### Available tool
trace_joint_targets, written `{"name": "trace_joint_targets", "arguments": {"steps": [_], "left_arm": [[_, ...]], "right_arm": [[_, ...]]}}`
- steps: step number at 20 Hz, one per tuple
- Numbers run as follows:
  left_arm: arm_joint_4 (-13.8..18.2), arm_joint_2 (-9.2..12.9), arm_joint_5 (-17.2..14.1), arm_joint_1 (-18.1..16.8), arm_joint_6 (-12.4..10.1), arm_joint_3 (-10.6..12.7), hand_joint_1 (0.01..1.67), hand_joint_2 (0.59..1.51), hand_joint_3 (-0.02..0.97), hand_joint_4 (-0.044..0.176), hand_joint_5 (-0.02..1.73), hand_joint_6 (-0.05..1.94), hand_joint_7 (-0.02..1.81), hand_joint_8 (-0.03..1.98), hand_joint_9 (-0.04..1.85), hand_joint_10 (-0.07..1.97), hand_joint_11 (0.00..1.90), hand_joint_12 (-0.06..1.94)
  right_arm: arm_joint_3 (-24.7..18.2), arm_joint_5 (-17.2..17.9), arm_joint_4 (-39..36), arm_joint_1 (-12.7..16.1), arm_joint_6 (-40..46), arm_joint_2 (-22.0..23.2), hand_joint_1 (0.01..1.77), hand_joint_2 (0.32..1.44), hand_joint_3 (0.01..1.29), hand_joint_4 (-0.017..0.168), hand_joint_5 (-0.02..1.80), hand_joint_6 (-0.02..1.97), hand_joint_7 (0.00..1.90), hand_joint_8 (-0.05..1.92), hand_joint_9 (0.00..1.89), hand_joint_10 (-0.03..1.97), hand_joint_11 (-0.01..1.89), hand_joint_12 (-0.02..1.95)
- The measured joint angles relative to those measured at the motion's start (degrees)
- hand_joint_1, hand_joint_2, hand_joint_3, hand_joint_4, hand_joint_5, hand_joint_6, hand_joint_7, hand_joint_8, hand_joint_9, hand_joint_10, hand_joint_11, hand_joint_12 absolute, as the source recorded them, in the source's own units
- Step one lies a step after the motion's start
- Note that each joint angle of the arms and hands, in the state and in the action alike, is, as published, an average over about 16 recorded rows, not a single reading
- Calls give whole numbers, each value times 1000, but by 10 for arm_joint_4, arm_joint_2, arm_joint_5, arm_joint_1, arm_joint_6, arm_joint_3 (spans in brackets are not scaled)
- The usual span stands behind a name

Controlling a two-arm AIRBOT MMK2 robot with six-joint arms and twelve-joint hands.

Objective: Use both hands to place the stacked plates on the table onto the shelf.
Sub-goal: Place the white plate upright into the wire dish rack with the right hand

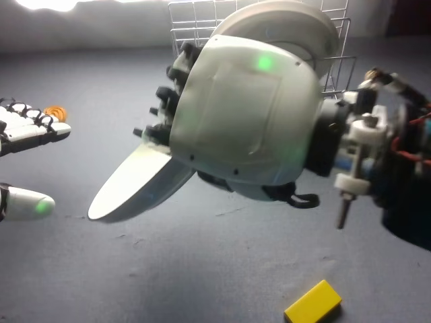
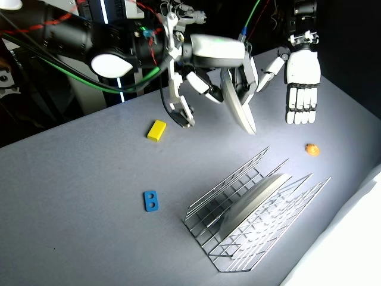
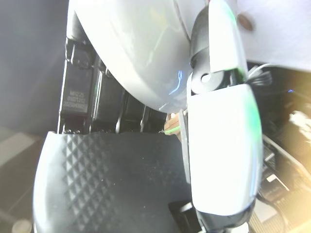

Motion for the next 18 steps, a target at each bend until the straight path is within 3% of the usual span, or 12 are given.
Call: {"name": "trace_joint_targets", "arguments": {"steps": [5, 9, 18], "left_arm": [[14, 3, 17, -16, -3, 10, 11, 1106, 16, 2, 24, 9, 36, -2, 22, 19, 19, -9], [43, 4, 16, -31, -6, 16, 11, 1104, 16, 3, 19, 9, 31, -2, 20, 18, 19, -9], [171, 5, -20, -91, -9, 13, 17, 1097, 16, 3, 31, 9, 45, -3, 24, 18, 18, -10]], "right_arm": [[-27, 8, 34, 32, 5, 45, 1176, 974, 10, -2, 1007, 873, 1183, 677, 1410, 36, 1034, 957], [-36, 3, 84, 58, 11, 71, 1177, 973, 10, -2, 1007, 880, 1183, 676, 1404, 32, 1027, 971], [-29, -6, 225, 94, 36, 101, 1180, 973, 11, 1, 995, 930, 1160, 708, 1393, 29, 1011, 1031]]}}
